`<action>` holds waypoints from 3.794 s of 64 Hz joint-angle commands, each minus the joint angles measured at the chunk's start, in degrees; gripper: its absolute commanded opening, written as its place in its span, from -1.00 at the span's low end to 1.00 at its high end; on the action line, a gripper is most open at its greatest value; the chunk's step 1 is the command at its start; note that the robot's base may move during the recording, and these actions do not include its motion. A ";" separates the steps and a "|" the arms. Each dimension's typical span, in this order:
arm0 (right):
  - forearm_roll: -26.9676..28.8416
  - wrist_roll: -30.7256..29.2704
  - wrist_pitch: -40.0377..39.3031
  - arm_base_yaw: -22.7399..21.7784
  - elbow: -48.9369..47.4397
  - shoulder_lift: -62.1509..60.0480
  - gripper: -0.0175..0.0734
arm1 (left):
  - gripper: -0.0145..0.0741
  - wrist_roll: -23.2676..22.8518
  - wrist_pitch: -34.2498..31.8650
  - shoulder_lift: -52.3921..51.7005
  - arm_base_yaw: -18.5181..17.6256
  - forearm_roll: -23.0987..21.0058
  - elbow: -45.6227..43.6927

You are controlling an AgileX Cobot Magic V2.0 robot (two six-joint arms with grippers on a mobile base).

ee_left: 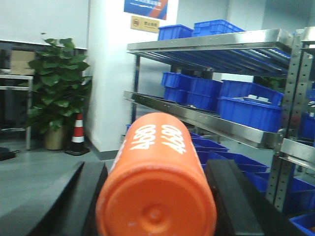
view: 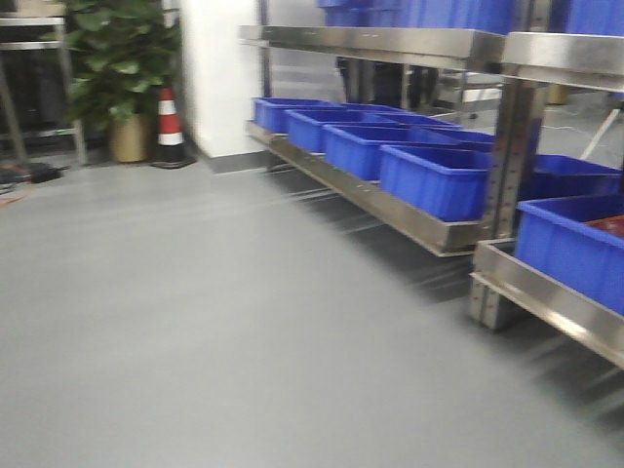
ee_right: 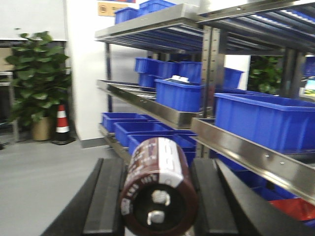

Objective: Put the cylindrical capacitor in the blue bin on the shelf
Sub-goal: 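Drive the base away from the table to the blue-bin shelf, then move both held cylinders forward over a blue bin on the shelf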

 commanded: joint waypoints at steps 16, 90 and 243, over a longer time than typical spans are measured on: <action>-0.41 -0.23 -1.51 -0.10 -0.16 -0.16 -0.97 | -0.92 -0.21 -1.41 -0.13 -0.25 0.15 -0.04; -0.41 -0.23 -1.51 -0.10 -0.16 -0.16 -0.97 | -0.92 -0.21 -1.41 -0.13 -0.25 0.15 -0.04; -0.41 -0.23 -3.07 -0.10 -0.16 -0.16 -0.97 | -0.92 -0.21 -1.51 -0.10 -0.25 0.15 -0.04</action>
